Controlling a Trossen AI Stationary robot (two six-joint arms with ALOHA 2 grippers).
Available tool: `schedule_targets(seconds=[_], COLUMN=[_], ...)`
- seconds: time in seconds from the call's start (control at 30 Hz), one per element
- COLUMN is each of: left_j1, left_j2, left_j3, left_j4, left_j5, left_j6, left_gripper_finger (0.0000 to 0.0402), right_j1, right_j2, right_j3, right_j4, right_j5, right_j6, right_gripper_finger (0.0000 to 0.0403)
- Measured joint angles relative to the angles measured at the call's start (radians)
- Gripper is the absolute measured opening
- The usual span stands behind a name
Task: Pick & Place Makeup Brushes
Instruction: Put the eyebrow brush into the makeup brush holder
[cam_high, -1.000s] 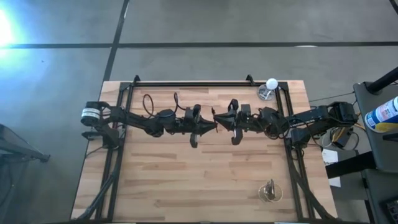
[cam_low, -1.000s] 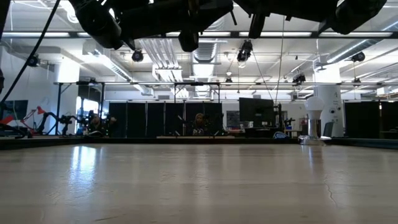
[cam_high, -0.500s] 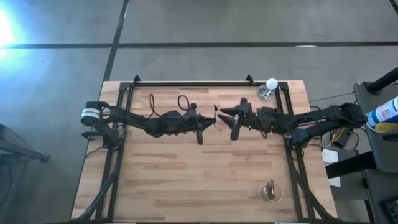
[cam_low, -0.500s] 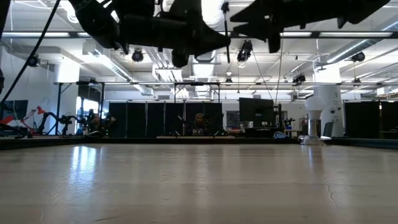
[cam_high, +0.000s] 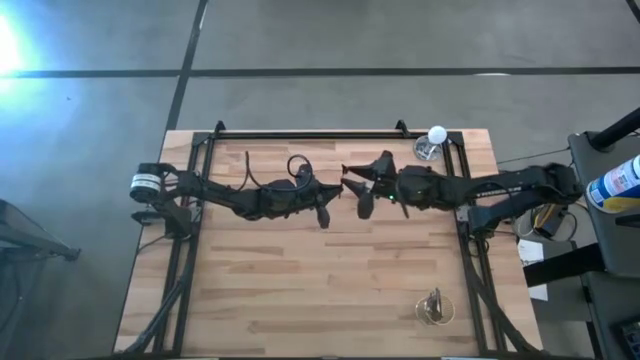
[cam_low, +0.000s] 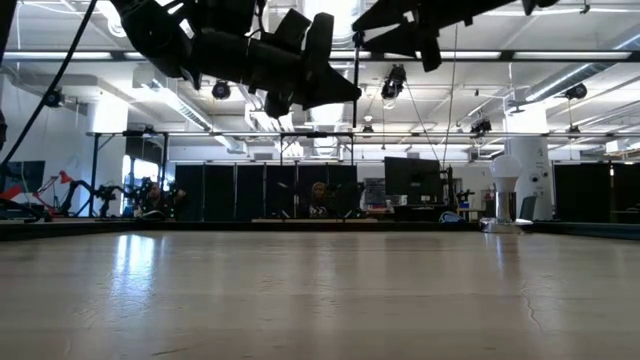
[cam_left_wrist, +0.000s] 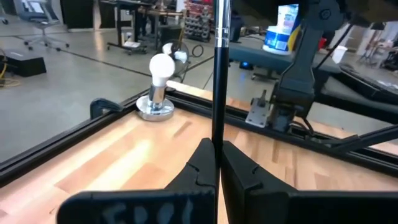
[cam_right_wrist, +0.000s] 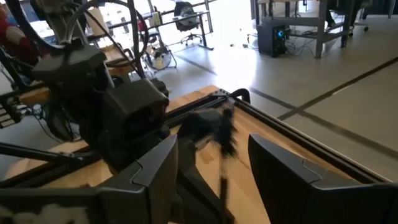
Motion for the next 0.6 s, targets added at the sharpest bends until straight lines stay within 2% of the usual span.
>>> schedule_targets(seconds=[0.17, 0.27, 0.4, 0.6], left_j1=[0.0, -0.001, -0.001, -0.001], left_j2=[0.0, 0.0, 0.0, 0.0], left_j3=[0.0, 0.0, 0.0, 0.0], left_j4=[-0.014, -0.019, -0.021, -0.028], left_j5=[-0.001, 0.0, 0.0, 0.002], left_j6=[0.0, 0.0, 0.0, 0.0], left_gripper_finger=[0.0001, 0.0001, 0.0001, 0.0001], right_j1=[0.0, 0.0, -0.001, 0.002], right_j2=[0.06, 0.081, 0.096, 0.093], right_j3=[0.068, 0.096, 0.102, 0.097], right_j4=[-0.025, -0.041, -0.045, -0.041], right_j5=[0.013, 0.047, 0.053, 0.055], right_j6=[-0.01, -0.021, -0.039, -0.048], right_gripper_finger=[0.0193, 0.0177, 0.0132, 0.0034])
